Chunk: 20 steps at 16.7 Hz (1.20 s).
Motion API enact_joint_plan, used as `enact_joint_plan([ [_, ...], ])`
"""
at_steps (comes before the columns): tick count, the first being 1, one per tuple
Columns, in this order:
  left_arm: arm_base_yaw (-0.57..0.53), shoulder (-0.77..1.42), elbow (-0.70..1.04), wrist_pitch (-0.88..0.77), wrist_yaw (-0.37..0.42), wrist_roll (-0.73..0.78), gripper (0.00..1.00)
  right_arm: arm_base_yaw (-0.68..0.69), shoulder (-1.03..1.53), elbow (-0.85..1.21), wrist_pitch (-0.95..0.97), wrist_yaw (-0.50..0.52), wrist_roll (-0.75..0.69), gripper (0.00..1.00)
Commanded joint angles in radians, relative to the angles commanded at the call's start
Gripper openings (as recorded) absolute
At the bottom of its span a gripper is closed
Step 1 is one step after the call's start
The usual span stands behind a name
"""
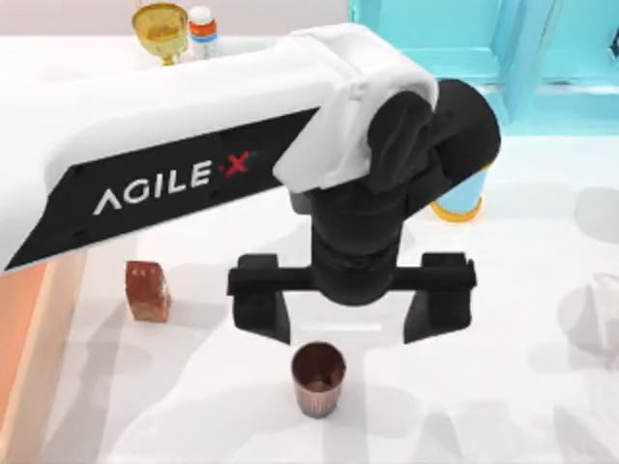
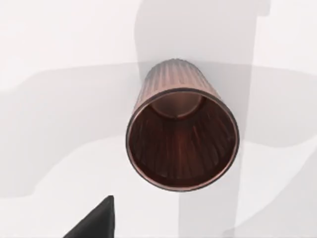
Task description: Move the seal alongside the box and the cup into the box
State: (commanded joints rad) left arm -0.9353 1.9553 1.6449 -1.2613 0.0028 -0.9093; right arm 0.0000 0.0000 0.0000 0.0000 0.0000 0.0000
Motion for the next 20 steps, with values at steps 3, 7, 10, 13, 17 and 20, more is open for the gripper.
enact_joint_plan([
  [3, 0.004, 0.0, -0.019, 0.019, 0.0, 0.003, 1.0, 0.0, 0.0, 0.0, 0.0, 0.0, 0.0, 1.0],
  [7, 0.004, 0.032, -0.127, 0.165, 0.0, 0.004, 1.0, 0.0, 0.0, 0.0, 0.0, 0.0, 0.0, 1.0],
  [10, 0.003, 0.059, -0.21, 0.274, 0.0, 0.004, 1.0, 0.0, 0.0, 0.0, 0.0, 0.0, 0.0, 1.0],
  [13, 0.002, 0.067, -0.229, 0.296, 0.0, 0.003, 1.0, 0.0, 0.0, 0.0, 0.0, 0.0, 0.0, 1.0],
  [17, 0.002, 0.067, -0.229, 0.296, 0.0, 0.003, 0.85, 0.0, 0.0, 0.0, 0.0, 0.0, 0.0, 1.0],
  [20, 0.002, 0.067, -0.229, 0.296, 0.0, 0.003, 0.62, 0.0, 0.0, 0.0, 0.0, 0.0, 0.0, 1.0],
])
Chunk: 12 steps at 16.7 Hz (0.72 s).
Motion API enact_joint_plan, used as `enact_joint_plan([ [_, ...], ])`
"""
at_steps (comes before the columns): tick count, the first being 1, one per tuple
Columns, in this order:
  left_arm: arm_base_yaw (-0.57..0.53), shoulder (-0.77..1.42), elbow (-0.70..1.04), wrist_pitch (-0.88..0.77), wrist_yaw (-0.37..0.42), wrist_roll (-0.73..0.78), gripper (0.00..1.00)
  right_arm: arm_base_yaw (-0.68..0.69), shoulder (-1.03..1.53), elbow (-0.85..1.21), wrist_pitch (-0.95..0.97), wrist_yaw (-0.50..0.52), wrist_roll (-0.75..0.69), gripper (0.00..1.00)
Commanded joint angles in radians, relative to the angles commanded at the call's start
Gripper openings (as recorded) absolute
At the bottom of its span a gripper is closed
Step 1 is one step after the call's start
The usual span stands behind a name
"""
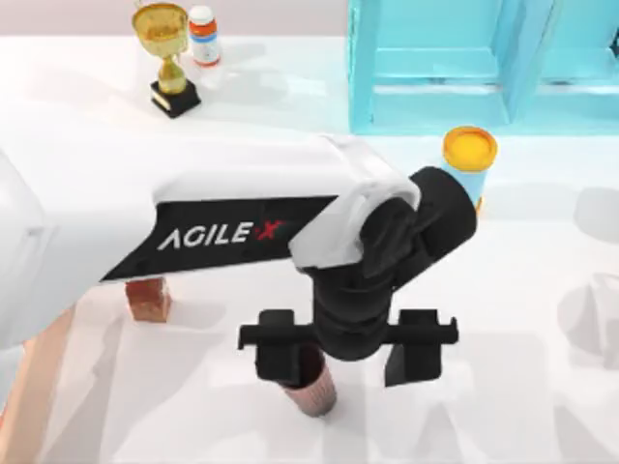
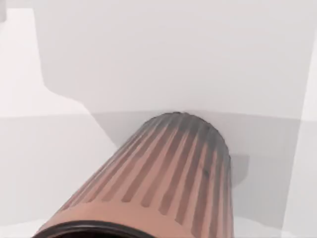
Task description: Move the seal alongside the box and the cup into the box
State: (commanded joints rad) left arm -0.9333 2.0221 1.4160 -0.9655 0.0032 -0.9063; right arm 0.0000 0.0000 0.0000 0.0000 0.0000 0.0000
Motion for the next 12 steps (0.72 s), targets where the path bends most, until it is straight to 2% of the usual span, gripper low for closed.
enact_joint_plan([
  [8, 0.0, 0.0, 0.0, 0.0, 0.0, 0.0, 0.02, 0.0, 0.0, 0.0, 0.0, 0.0, 0.0, 1.0],
  [12, 0.0, 0.0, 0.0, 0.0, 0.0, 0.0, 0.0, 0.0, 0.0, 0.0, 0.0, 0.0, 0.0, 1.0],
])
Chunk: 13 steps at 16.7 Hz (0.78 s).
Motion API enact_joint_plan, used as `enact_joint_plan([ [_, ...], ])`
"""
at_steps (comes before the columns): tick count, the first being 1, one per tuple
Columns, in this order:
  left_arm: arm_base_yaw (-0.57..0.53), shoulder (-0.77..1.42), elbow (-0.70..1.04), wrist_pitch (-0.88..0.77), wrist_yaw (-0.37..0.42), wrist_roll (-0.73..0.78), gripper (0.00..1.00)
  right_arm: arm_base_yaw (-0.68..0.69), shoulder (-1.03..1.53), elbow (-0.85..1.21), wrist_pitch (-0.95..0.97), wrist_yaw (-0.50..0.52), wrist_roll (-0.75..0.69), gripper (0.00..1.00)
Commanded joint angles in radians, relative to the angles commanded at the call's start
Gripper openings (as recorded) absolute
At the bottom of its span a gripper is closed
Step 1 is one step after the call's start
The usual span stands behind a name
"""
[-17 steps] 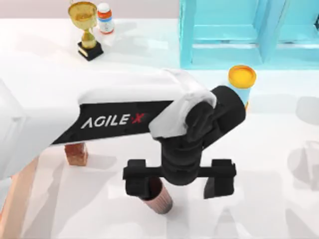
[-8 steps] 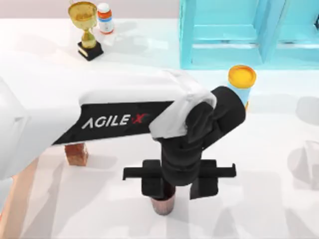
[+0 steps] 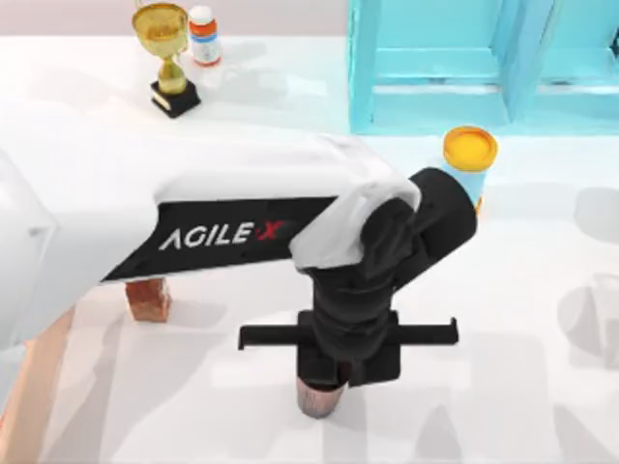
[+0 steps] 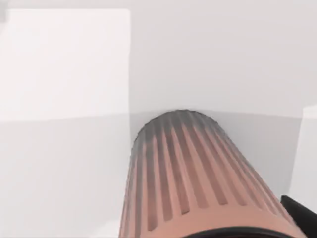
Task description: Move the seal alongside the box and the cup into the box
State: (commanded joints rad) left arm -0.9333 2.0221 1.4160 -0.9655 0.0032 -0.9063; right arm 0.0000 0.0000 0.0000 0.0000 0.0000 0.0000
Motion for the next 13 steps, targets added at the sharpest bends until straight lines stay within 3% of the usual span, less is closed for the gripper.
enact_joint_plan([
  [7, 0.011, -0.017, -0.003, -0.015, 0.001, 0.011, 0.0, 0.0, 0.0, 0.0, 0.0, 0.0, 0.0, 1.0],
  [13, 0.134, -0.229, -0.03, -0.197, 0.001, 0.128, 0.0, 0.0, 0.0, 0.0, 0.0, 0.0, 0.0, 1.0],
])
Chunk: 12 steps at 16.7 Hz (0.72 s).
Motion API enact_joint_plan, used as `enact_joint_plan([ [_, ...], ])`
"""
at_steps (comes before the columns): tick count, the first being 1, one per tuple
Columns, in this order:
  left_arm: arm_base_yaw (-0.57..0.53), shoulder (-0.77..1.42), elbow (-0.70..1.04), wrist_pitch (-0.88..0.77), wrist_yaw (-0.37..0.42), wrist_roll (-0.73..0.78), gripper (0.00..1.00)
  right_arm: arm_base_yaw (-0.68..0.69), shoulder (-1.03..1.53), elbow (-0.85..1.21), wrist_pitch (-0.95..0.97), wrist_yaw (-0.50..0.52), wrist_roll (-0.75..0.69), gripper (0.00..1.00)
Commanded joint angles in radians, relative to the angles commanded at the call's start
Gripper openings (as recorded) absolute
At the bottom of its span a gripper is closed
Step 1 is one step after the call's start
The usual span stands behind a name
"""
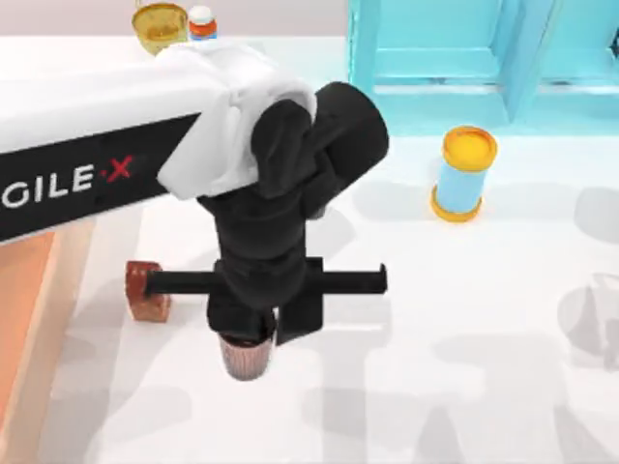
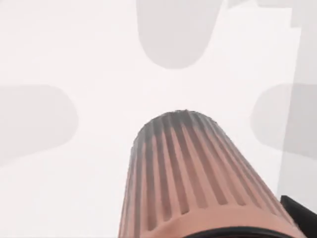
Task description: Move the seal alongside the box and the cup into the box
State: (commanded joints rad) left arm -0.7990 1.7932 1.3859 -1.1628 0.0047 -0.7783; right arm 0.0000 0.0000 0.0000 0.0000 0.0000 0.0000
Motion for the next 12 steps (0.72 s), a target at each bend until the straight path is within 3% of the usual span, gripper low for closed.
enact_joint_plan([
  [4, 0.067, -0.118, -0.015, -0.104, -0.003, 0.068, 0.0, 0.0, 0.0, 0.0, 0.0, 0.0, 0.0, 1.0],
  [9, 0.066, -0.119, -0.011, -0.106, -0.004, 0.072, 0.0, 0.0, 0.0, 0.0, 0.0, 0.0, 0.0, 1.0],
  [12, 0.127, -0.129, -0.01, -0.112, 0.005, 0.126, 0.0, 0.0, 0.0, 0.0, 0.0, 0.0, 0.0, 1.0],
])
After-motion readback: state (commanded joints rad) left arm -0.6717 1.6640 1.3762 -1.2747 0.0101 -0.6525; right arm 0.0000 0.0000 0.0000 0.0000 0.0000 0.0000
